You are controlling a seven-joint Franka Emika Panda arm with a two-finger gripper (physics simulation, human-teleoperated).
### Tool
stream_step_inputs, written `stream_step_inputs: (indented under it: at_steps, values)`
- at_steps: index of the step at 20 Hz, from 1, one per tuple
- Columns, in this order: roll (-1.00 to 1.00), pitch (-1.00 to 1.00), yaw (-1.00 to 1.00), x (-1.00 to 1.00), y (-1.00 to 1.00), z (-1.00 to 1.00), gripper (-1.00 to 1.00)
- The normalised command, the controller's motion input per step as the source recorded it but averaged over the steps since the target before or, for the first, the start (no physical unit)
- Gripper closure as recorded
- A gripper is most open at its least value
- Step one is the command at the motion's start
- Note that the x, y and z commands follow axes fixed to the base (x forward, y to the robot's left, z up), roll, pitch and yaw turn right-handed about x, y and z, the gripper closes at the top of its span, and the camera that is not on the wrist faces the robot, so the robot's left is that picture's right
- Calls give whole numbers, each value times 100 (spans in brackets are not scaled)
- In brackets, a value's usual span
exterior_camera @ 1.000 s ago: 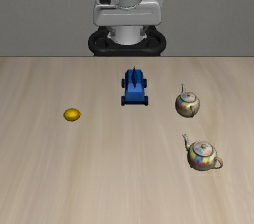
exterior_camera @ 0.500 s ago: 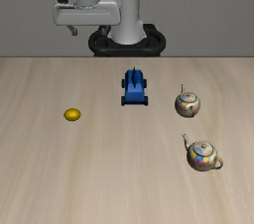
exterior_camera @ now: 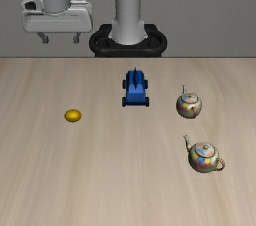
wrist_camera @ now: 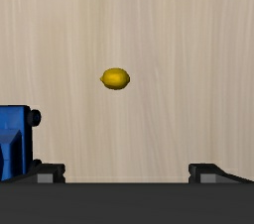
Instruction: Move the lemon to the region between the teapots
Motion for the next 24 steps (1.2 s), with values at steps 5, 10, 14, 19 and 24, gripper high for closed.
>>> stream_step_inputs:
  at_steps: [5, 10, 14, 19, 24]
  values:
    - [0, 0, 0, 100, 0, 0, -100]
    - [0, 0, 0, 20, 20, -60, -100]
    - [0, 0, 0, 0, 0, -100, -100]
    - [0, 0, 0, 0, 0, -100, -100]
    - [0, 0, 0, 0, 0, -100, -100]
